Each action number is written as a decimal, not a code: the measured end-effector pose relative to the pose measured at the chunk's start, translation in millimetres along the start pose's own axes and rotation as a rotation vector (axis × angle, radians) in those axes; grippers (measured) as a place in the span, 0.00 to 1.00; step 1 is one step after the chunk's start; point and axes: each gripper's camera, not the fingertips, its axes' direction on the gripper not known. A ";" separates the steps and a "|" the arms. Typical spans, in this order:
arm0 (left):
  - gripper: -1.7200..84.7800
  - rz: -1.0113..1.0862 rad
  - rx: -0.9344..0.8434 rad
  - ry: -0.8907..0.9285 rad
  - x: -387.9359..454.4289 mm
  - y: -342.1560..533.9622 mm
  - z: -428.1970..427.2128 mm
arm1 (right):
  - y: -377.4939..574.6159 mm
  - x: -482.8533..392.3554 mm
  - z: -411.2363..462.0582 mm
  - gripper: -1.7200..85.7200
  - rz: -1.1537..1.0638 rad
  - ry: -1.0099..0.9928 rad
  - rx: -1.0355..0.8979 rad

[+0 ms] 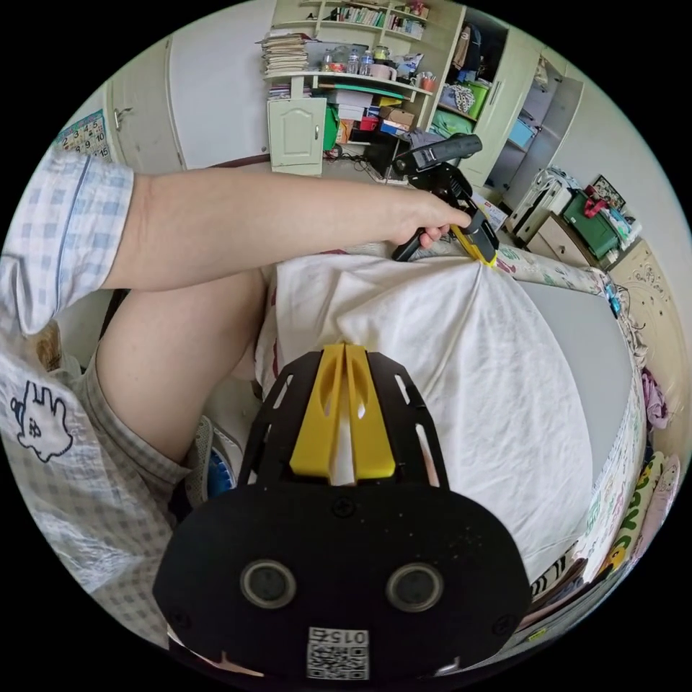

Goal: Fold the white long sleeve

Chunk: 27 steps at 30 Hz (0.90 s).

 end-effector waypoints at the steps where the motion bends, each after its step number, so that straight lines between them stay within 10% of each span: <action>1: 0.06 0.000 0.000 0.000 0.3 0.5 0.5 | -5.6 4.1 -5.6 0.01 0.007 -0.016 -0.001; 27: 0.06 0.049 -0.025 -0.058 36.3 23.3 34.1 | -191.8 -3.5 -104.3 0.04 -0.034 -0.118 0.045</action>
